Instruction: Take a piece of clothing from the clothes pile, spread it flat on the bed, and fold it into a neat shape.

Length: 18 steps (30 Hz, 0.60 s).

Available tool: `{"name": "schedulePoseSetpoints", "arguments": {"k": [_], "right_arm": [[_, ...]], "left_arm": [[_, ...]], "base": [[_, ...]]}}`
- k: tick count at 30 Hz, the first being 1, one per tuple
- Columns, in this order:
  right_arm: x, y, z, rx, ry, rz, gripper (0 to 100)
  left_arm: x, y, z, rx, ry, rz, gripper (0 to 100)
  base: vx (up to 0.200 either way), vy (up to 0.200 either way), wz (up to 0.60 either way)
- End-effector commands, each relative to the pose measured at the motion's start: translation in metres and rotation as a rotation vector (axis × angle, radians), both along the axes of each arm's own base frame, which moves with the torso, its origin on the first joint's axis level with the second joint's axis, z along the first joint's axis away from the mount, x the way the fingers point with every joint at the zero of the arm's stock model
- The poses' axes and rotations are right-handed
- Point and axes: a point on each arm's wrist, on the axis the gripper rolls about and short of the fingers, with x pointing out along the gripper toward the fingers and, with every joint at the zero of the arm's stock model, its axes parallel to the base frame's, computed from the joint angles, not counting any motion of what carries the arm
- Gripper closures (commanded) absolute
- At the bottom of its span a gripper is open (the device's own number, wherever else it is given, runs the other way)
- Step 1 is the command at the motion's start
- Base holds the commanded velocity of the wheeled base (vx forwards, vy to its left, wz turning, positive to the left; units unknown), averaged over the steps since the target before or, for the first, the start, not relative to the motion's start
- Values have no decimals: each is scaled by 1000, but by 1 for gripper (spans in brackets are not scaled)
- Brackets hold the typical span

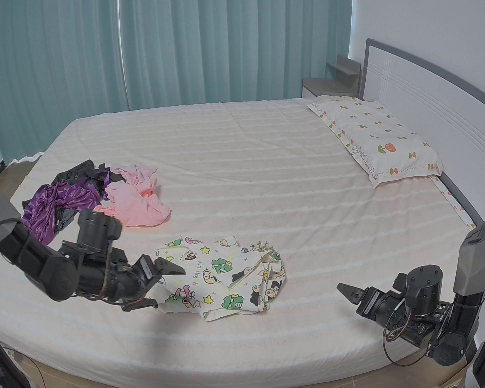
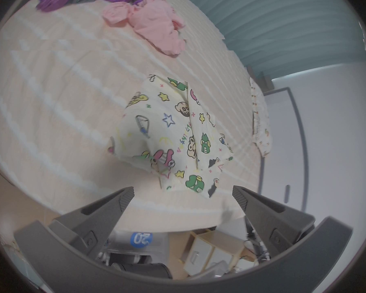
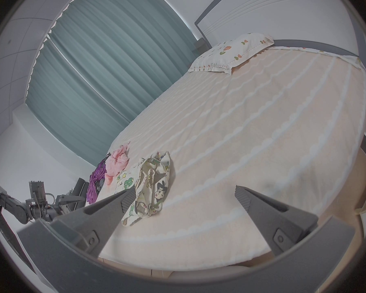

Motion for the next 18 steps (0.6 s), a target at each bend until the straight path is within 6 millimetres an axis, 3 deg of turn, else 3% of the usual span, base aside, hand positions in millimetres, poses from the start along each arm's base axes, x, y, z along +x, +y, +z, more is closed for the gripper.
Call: {"name": "schedulePoseSetpoints", "arguments": {"k": [1, 5, 18], "right_arm": [[-1, 3, 1, 7, -12, 12, 0], [-2, 3, 1, 5, -10, 14, 0], [-3, 6, 1, 4, -10, 29, 0]], "left_arm": [[-15, 34, 13, -56, -51, 89, 0], [-13, 46, 10, -84, -44, 107, 0], [0, 77, -17, -156, -39, 151, 0]], "base": [[0, 0, 0], [0, 0, 0], [0, 200, 0]]}}
